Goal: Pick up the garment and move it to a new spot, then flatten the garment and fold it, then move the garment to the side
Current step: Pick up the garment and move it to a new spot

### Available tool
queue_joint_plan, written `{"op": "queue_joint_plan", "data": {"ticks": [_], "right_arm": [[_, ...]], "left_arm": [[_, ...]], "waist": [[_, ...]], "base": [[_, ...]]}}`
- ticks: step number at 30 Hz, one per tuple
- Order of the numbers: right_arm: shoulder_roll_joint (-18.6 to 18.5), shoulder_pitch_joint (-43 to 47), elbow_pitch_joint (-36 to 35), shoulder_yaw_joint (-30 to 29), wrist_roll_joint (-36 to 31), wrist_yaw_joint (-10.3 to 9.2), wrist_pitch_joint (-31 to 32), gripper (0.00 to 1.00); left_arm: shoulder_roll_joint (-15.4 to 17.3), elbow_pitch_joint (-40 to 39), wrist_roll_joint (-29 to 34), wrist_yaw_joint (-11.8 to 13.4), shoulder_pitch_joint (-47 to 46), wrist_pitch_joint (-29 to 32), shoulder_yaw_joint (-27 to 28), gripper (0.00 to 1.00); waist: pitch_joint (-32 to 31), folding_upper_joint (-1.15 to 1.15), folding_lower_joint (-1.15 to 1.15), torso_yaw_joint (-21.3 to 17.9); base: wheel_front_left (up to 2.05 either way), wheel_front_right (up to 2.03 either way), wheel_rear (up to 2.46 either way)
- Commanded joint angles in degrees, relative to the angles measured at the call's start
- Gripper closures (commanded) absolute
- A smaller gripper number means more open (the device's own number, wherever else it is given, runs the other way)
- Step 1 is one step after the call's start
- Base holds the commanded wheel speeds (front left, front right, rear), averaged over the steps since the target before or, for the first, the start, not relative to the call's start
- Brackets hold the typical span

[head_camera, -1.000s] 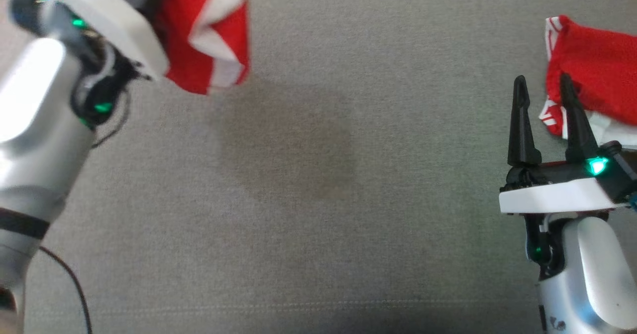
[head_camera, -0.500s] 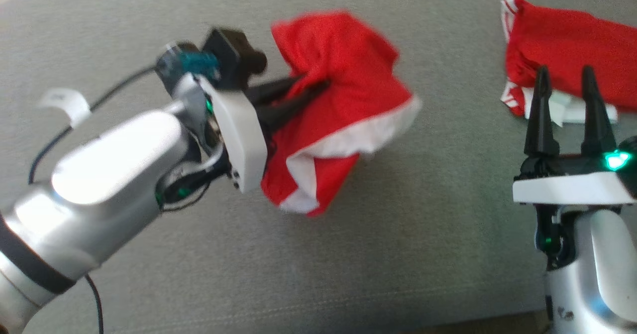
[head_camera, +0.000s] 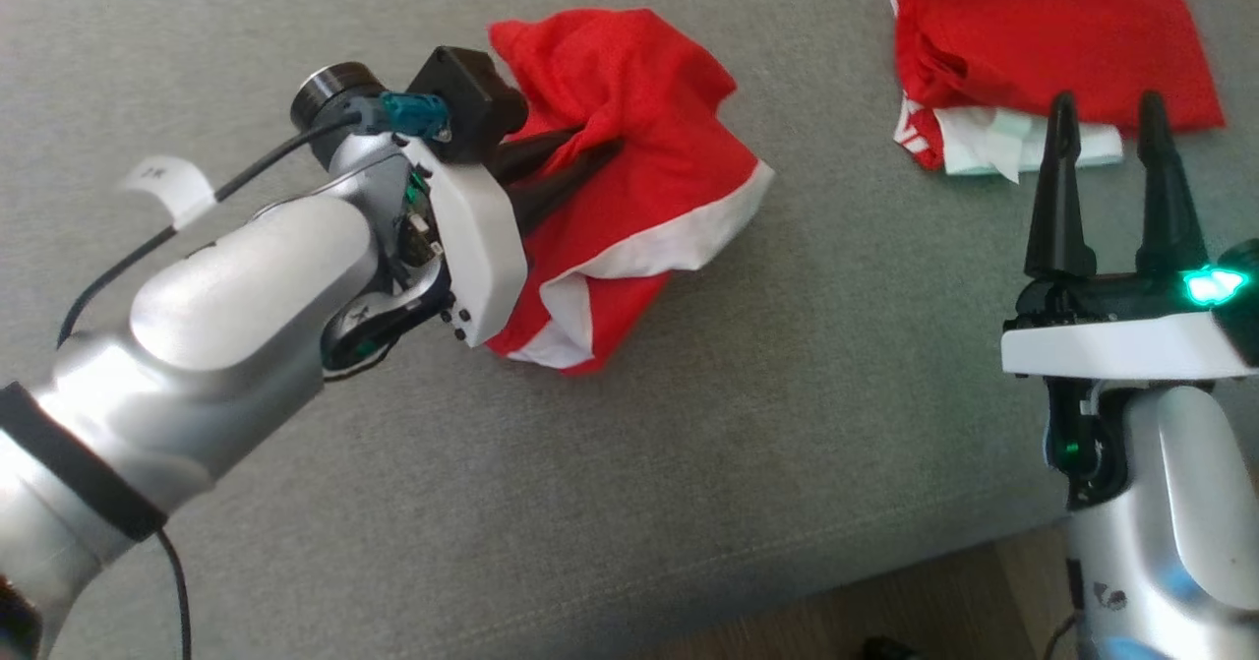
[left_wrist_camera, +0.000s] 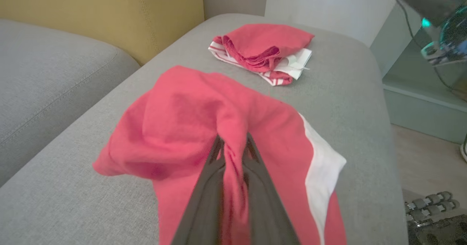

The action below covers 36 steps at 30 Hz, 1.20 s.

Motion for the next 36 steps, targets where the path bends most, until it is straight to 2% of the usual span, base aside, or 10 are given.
{"op": "queue_joint_plan", "data": {"ticks": [1, 3, 4, 5, 8, 13, 19, 28, 33, 36], "right_arm": [[-0.1, -1.8, -2.2, 1.2, 0.6, 0.37, -0.6, 0.0], [-0.1, -1.7, -2.7, 1.2, 0.7, 0.37, -0.6, 0.0], [-0.1, -1.7, -2.9, 1.2, 0.8, 0.37, -0.6, 0.0], [-0.1, -1.5, -3.1, 1.3, 0.8, 0.37, -0.6, 0.0], [-0.1, -1.0, -3.6, 1.5, 0.6, 0.37, -0.6, 0.0], [-0.1, -0.1, -4.0, 1.1, -0.2, 0.37, -0.6, 0.0], [-0.1, 2.0, -3.8, 1.0, -1.9, 0.37, -0.6, 0.0], [-0.1, 5.2, -2.8, -0.7, -3.3, 0.37, -0.6, 0.0], [-0.1, 7.0, -1.7, -0.8, -3.1, 0.37, -0.5, 0.0], [-0.1, 8.2, -1.3, -1.3, -3.0, 0.37, -0.5, 0.0]], "left_arm": [[0.5, 0.0, 1.3, 0.0, -3.0, -0.3, 2.2, 1.0], [-0.2, 1.6, 3.1, 0.0, -2.2, -0.1, 2.2, 1.0], [-0.5, 2.6, 4.0, 0.0, -1.9, -0.2, 2.2, 0.59], [-0.7, 3.9, 5.0, 0.0, -1.8, -0.6, 2.2, 0.0], [-1.6, 8.1, 8.2, 0.0, -2.1, -2.4, 2.2, 0.0], [-3.6, 14.9, 7.6, 0.1, -3.9, -10.1, 3.9, 0.0], [-4.6, 16.3, 5.5, 3.3, -2.6, -14.2, 11.2, 0.0], [-2.0, 1.4, 9.6, 10.4, 12.9, -14.4, 28.6, 0.0], [-2.4, -6.2, 12.5, 13.3, 25.5, -14.4, 36.5, 0.0], [-4.1, -10.0, 13.9, 14.6, 32.8, -14.4, 40.8, 0.0]], "waist": [[1.1, 0.0, 0.0, -1.1], [1.6, 0.0, 0.0, -1.5], [1.9, 0.0, 0.0, -1.5], [2.0, 0.0, 0.0, -1.5], [2.4, 0.0, 0.0, -1.0], [1.7, 0.0, 0.0, 1.3], [-1.0, 0.0, 0.0, 5.6], [-6.3, 0.0, 0.0, 12.1], [-9.1, 0.0, 0.0, 14.6], [-10.5, 0.0, 0.0, 16.0]], "base": [[0.0, 0.0, 0.0], [0.0, 0.0, 0.0], [0.0, 0.0, 0.0], [0.0, 0.0, 0.0], [0.0, 0.0, 0.0], [0.0, 0.0, 0.0], [0.0, 0.0, 0.0], [0.0, 0.0, 0.0], [0.0, 0.0, 0.0], [0.0, 0.0, 0.0]]}}
